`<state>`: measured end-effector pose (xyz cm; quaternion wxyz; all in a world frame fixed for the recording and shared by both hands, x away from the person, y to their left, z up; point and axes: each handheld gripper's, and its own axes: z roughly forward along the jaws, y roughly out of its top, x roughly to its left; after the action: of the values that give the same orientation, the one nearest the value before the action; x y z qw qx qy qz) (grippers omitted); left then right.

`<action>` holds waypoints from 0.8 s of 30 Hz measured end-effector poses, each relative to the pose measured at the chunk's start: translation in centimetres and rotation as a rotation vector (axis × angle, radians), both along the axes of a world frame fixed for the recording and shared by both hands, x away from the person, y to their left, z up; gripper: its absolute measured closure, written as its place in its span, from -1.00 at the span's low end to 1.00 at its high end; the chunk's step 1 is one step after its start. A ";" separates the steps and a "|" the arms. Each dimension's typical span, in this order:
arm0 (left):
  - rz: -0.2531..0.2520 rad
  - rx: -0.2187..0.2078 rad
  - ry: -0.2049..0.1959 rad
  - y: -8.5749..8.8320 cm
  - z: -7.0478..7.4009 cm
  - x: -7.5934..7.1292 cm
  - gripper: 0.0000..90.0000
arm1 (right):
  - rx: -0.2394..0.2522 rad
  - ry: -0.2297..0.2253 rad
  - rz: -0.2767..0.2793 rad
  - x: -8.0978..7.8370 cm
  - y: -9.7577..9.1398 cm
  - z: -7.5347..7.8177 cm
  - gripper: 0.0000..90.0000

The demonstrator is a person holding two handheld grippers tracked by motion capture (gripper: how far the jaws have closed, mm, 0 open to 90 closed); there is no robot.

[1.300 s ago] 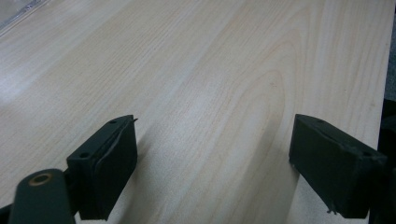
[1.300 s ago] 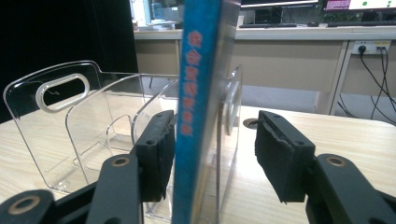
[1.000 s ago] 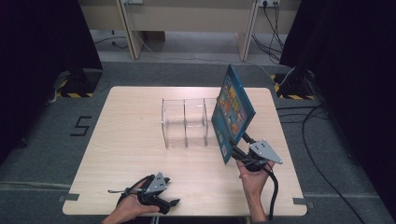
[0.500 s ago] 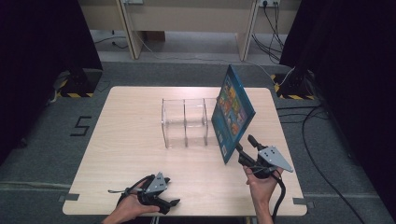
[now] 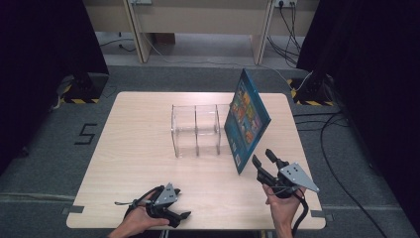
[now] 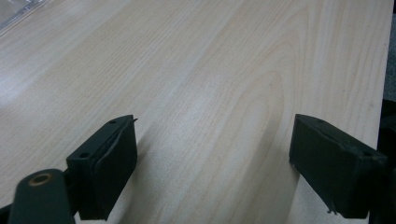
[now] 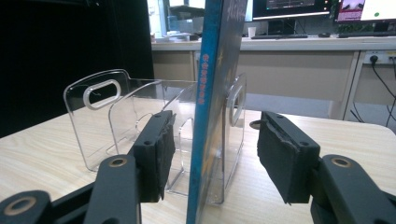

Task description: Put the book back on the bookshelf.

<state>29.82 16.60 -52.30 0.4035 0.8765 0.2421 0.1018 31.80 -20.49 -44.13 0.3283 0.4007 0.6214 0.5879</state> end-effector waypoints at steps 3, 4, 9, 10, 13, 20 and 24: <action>-0.001 0.000 0.000 0.0 0.0 0.0 -0.68 | 0.002 -0.003 0.007 -0.5 -0.2 0.0 0.03; -0.001 0.000 0.000 0.0 0.0 0.0 -0.68 | 0.004 -0.002 0.008 -0.6 -0.2 0.0 0.03; -0.001 -0.001 0.000 0.0 0.0 0.0 -0.68 | 0.007 0.001 0.012 -1.4 -0.5 0.0 0.03; -0.001 0.000 0.000 0.0 0.0 0.0 -0.68 | 0.007 -0.001 0.014 -1.4 -0.6 -0.1 0.03; -0.001 -0.001 0.000 0.0 0.0 0.0 -0.68 | 0.006 0.006 0.019 -1.8 -0.7 -0.1 0.03; -0.001 -0.001 0.000 0.0 0.0 0.0 -0.68 | 0.008 0.010 0.023 -2.4 -1.0 -0.3 0.03; -0.001 -0.001 0.000 0.0 0.0 0.0 -0.68 | 0.006 0.015 0.024 -2.6 -1.1 -0.4 0.03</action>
<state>29.82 16.60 -52.31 0.4041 0.8763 0.2419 0.1015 29.24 -21.57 -44.52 0.3153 0.3983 0.6268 0.5908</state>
